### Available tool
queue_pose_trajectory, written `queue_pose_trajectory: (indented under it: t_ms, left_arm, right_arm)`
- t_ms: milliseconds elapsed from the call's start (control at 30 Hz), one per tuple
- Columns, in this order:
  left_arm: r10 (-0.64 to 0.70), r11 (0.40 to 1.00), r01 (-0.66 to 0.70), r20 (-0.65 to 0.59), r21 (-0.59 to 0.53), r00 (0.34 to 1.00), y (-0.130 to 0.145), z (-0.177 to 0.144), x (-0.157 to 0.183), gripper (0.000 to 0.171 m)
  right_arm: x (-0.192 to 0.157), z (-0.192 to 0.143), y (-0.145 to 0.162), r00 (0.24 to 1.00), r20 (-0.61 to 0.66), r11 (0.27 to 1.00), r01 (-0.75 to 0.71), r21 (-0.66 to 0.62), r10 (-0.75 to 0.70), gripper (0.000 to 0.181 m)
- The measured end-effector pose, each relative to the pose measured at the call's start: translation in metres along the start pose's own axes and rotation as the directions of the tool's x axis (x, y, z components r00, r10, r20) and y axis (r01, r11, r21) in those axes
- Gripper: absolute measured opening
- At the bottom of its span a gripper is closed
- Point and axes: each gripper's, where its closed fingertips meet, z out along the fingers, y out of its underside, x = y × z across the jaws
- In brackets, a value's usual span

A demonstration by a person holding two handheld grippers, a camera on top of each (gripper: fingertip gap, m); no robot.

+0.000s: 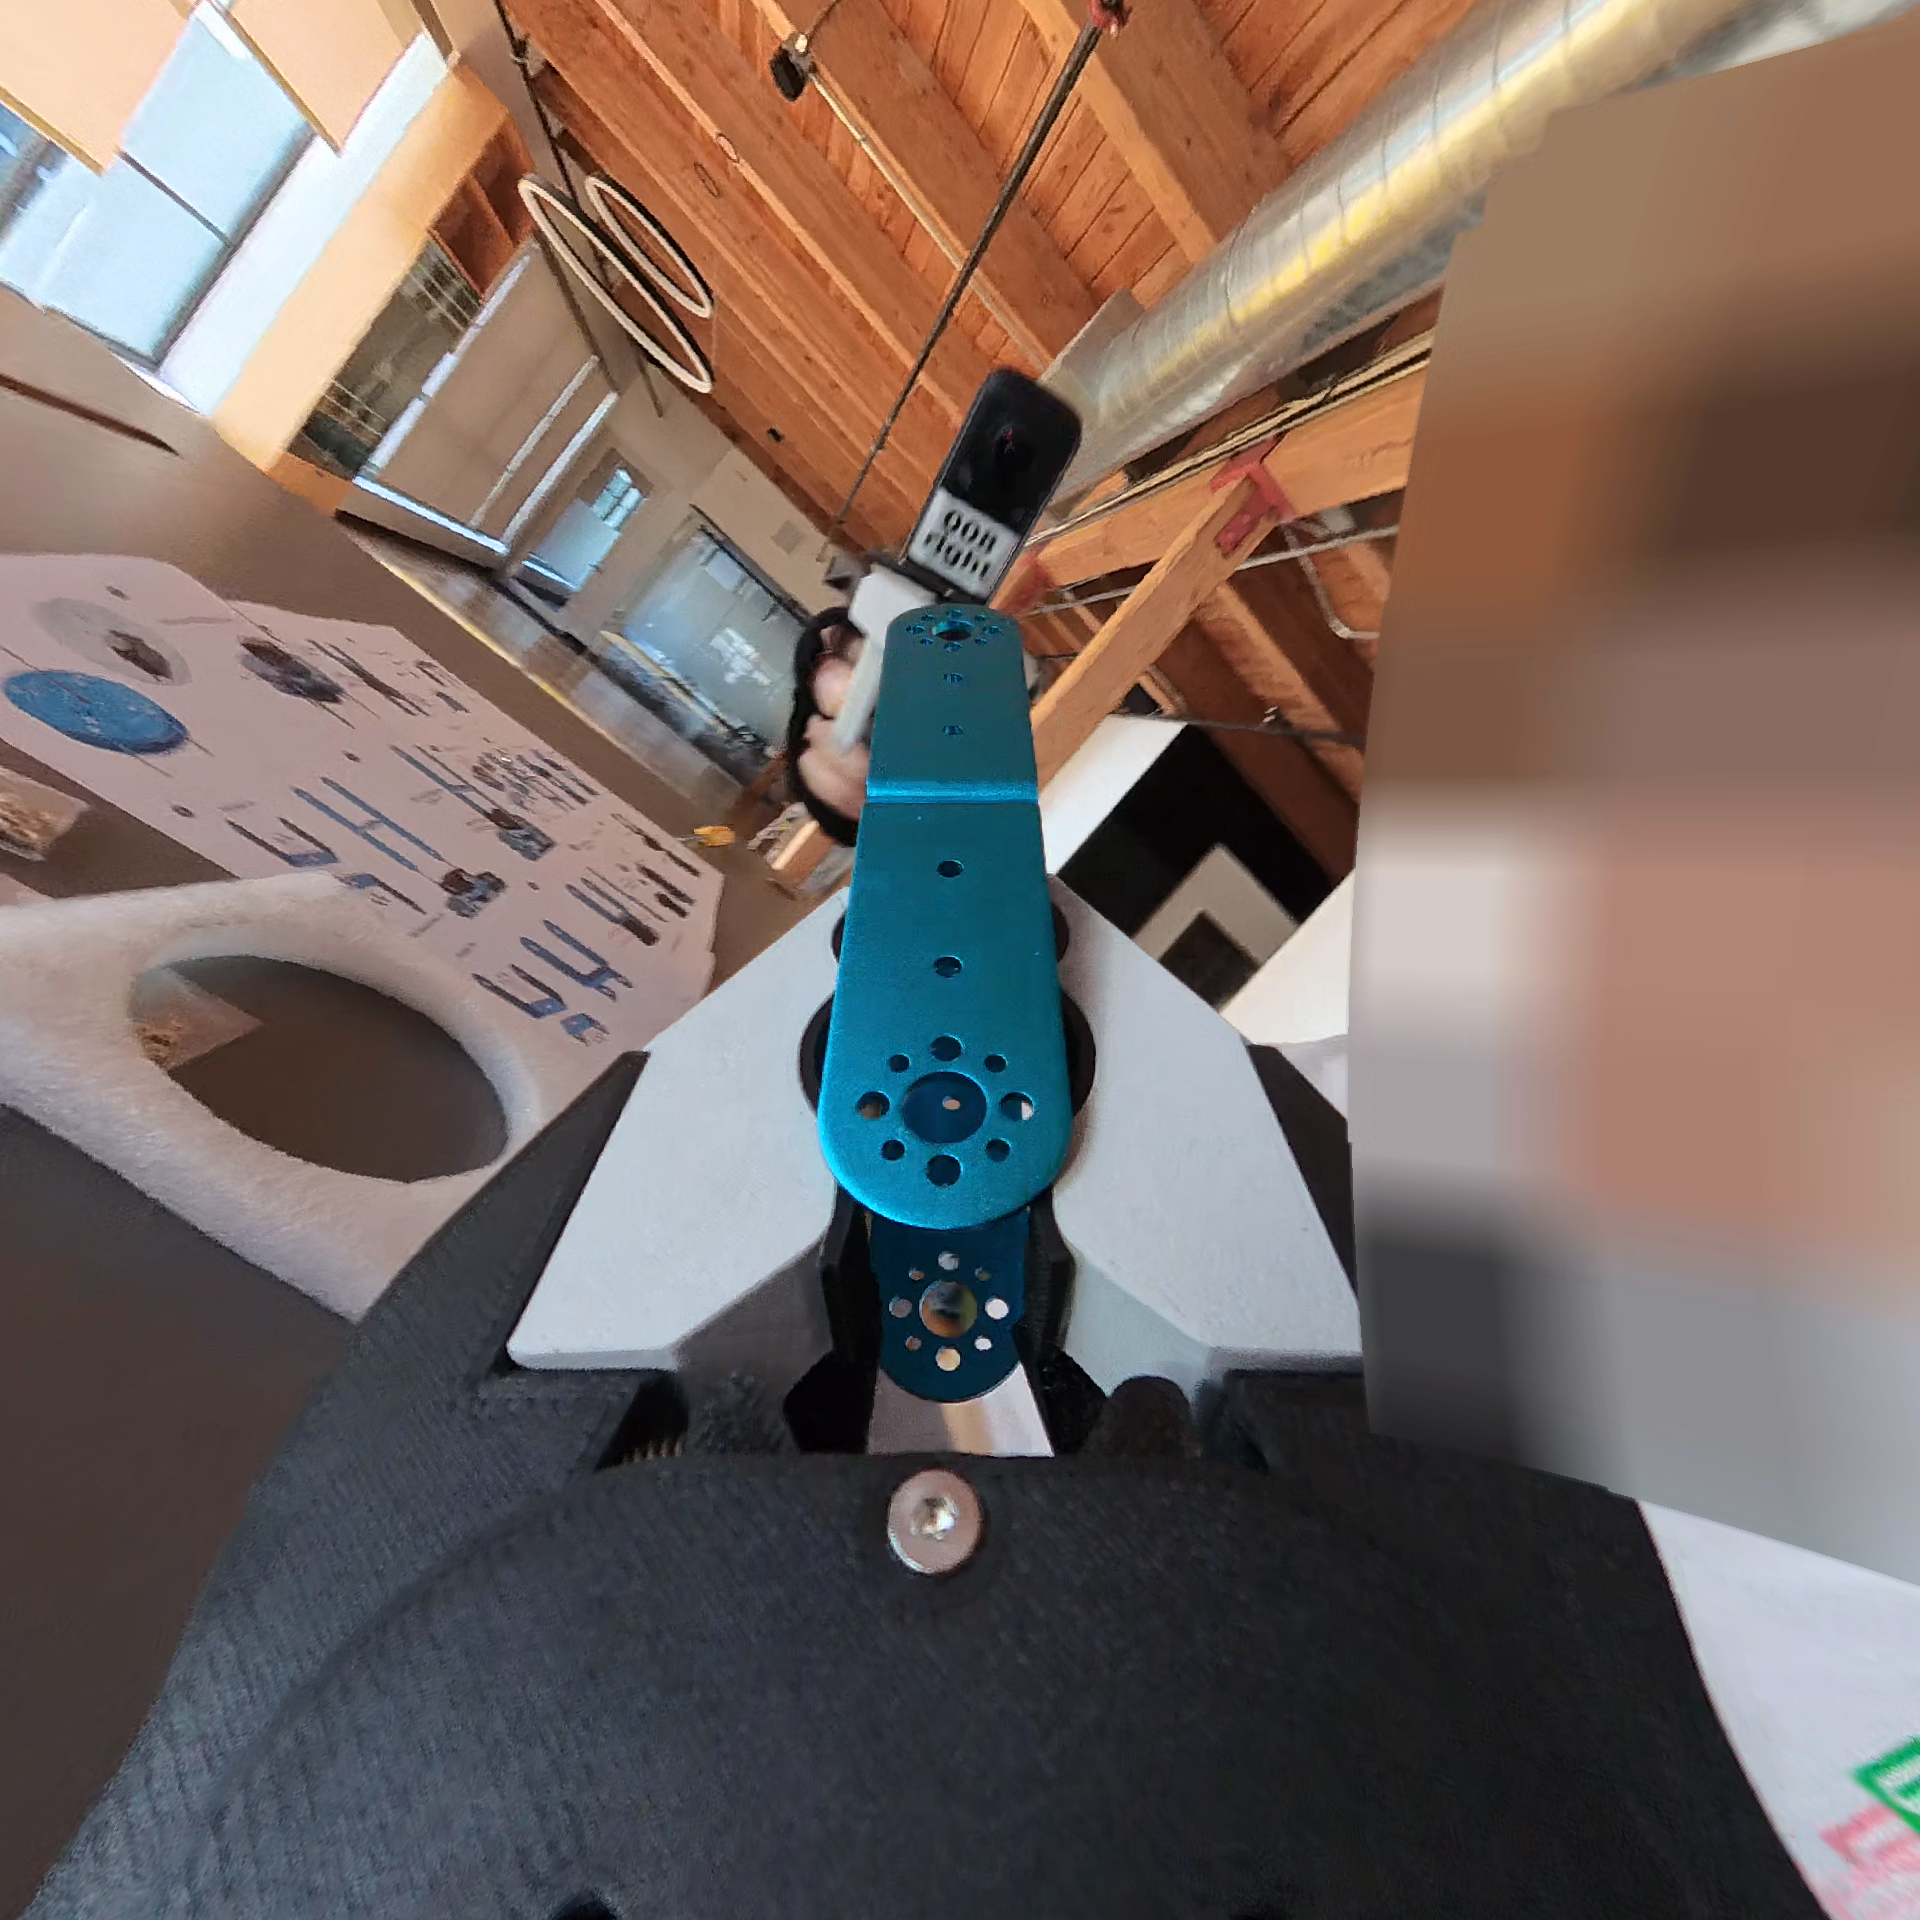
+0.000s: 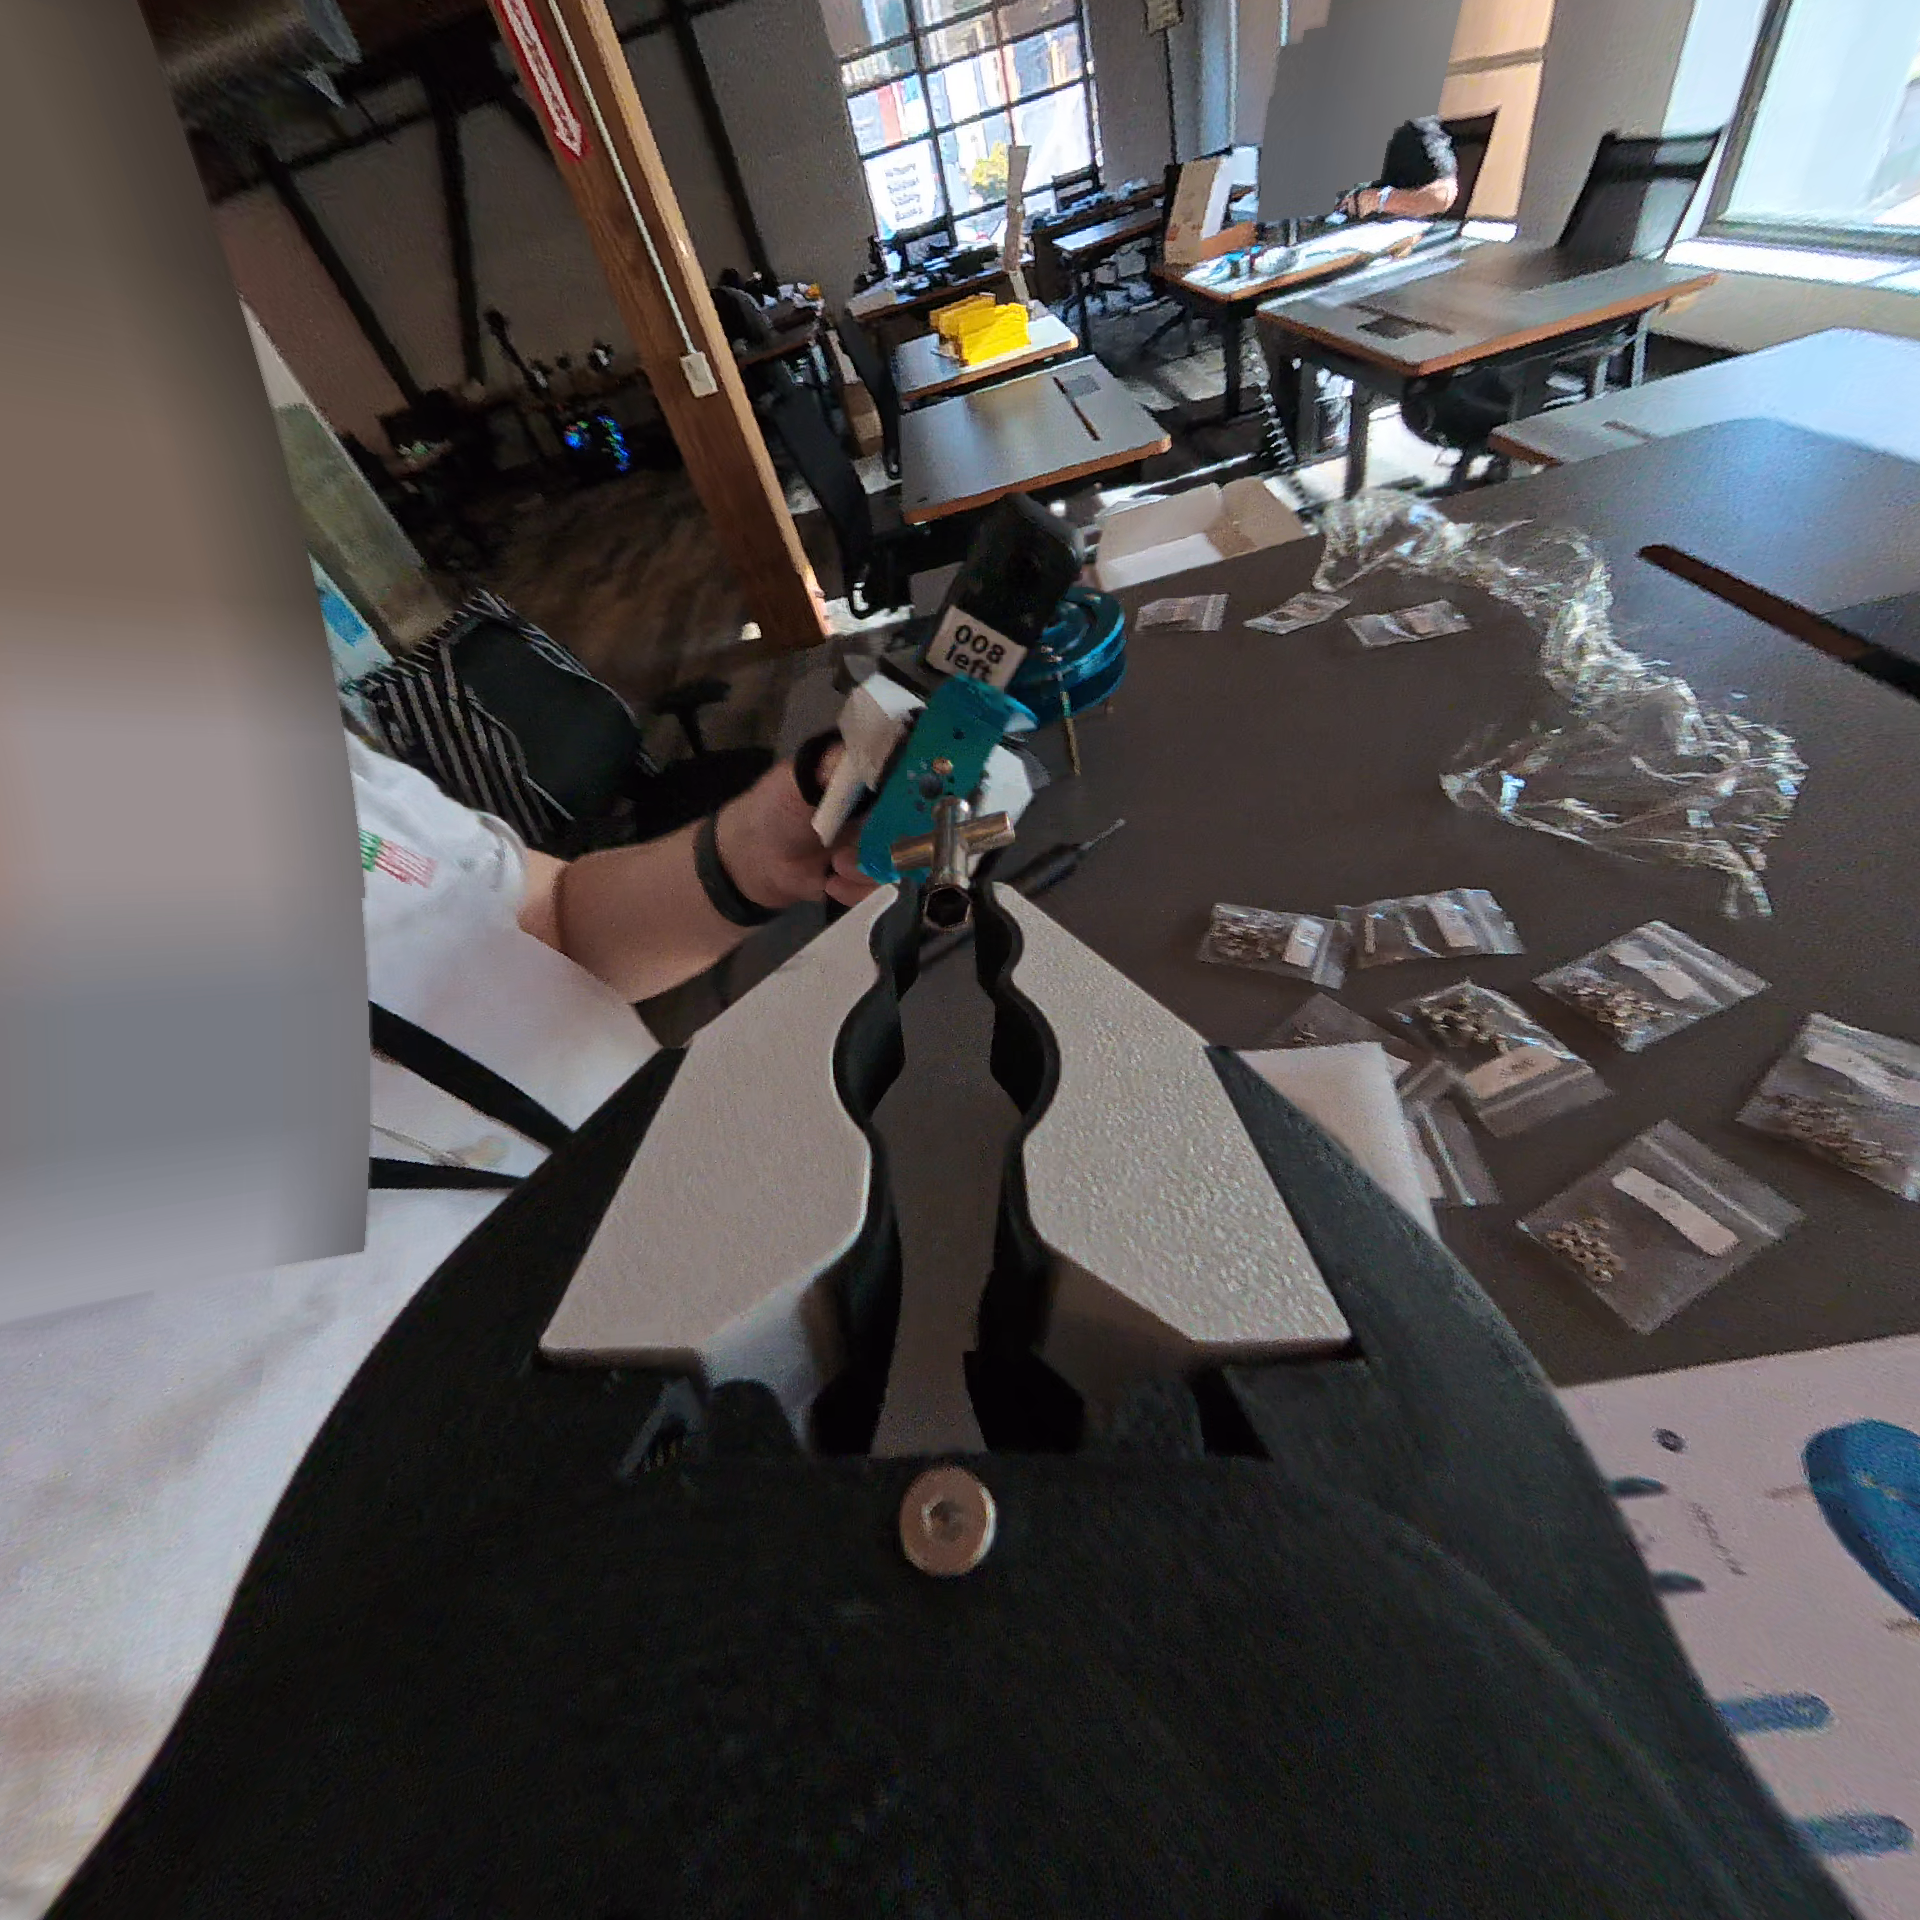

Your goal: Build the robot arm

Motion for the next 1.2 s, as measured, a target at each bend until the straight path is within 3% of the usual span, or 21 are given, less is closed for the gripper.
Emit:
queue_pose_trajectory:
  t_ms: [100,167,400,633,1200]
  left_arm:
    - [0.136,0.991,-0.136,0.045,-0.013,0.990,-0.001,0.002,0.005,0.027]
    - [0.227,0.974,-0.226,0.054,-0.022,0.972,-0.001,0.004,0.012,0.027]
    - [0.403,0.913,-0.400,0.030,-0.080,0.915,0.009,0.014,0.028,0.027]
    - [0.403,0.911,-0.398,0.024,-0.110,0.915,0.015,0.018,0.026,0.027]
    - [0.409,0.909,-0.405,0.024,-0.102,0.912,0.016,0.019,0.028,0.026]
  right_arm:
    - [-0.012,0.012,-0.012,0.995,0.054,0.995,-0.082,-0.050,0.084,0.009]
    - [-0.016,0.024,-0.010,0.997,0.049,0.993,-0.059,-0.106,0.065,0.009]
    - [-0.034,0.050,-0.006,0.961,0.033,0.947,0.275,-0.164,-0.273,0.010]
    - [-0.034,0.056,0.007,0.957,0.054,0.933,0.290,-0.215,-0.285,0.010]
    - [-0.043,0.055,-0.007,0.978,0.126,0.985,0.170,-0.026,-0.166,0.010]
